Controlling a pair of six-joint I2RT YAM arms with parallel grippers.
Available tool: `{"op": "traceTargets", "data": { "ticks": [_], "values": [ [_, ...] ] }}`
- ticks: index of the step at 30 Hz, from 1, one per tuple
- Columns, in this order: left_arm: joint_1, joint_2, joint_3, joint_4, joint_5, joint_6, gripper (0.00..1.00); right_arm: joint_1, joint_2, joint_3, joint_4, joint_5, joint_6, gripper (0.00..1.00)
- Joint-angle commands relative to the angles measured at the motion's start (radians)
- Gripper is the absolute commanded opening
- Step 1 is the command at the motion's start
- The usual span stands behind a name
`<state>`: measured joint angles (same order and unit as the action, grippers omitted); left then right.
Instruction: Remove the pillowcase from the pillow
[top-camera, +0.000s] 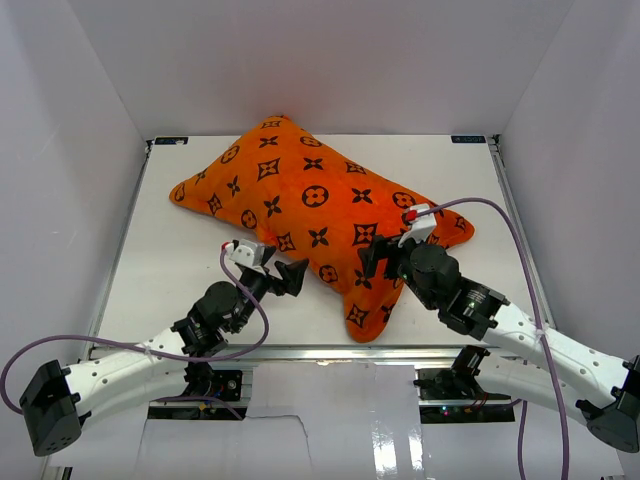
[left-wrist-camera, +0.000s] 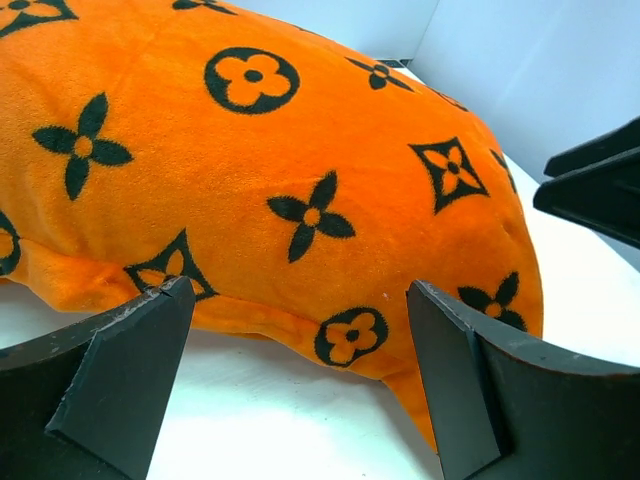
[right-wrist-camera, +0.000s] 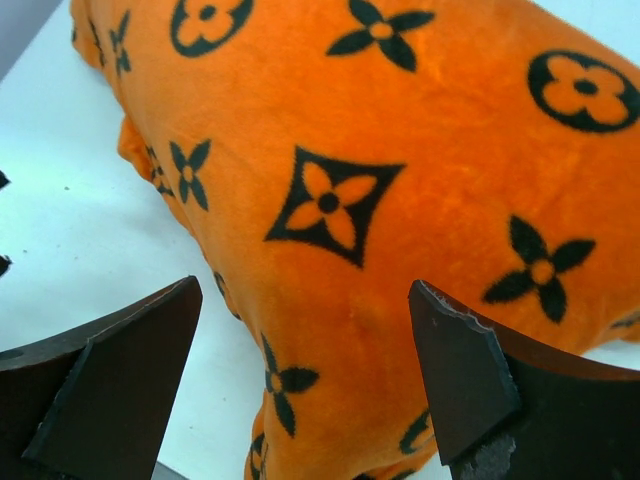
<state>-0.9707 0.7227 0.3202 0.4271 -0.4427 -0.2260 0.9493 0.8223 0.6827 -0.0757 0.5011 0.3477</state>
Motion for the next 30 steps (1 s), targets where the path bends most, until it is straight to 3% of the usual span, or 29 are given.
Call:
{"op": "traceTargets", "data": {
  "ticks": [1,6,13,17,22,25,26,28,30],
  "values": [
    [-0.002,-0.002,-0.007,0.016,-0.025,-0.004,0.98,0.003,-0.011,0.023,-0.082,0.063,0.065,0.90],
    [-0.002,-0.025,-0.020,0.015,-0.065,-0.013,0.98,0.003,-0.028,0.008,-0.208,0.001,0.131,0.90],
    [-0.002,-0.019,-0.018,0.010,-0.113,-0.022,0.98,0.005,-0.074,-0.127,-0.145,-0.160,0.255,0.94],
    [-0.002,0.026,-0.006,-0.001,-0.128,-0.022,0.98,0.006,-0.055,-0.238,-0.026,-0.165,0.323,0.96],
    [-0.002,0.089,0.025,-0.022,-0.149,-0.029,0.98,0.017,0.040,-0.284,0.025,-0.064,0.418,1.00],
    [-0.002,0.092,0.031,-0.033,-0.145,-0.041,0.97,0.017,0.100,-0.279,0.014,0.010,0.454,0.85],
    [0.000,0.092,0.028,-0.033,-0.149,-0.048,0.97,0.017,0.112,-0.275,0.008,0.036,0.453,0.73],
    [0.013,0.107,0.039,-0.024,-0.197,-0.081,0.98,0.000,0.100,-0.238,-0.062,0.178,0.447,0.65],
    [0.073,0.135,0.101,-0.074,-0.191,-0.111,0.98,-0.070,0.034,-0.229,-0.073,0.221,0.432,0.58]
  ]
}}
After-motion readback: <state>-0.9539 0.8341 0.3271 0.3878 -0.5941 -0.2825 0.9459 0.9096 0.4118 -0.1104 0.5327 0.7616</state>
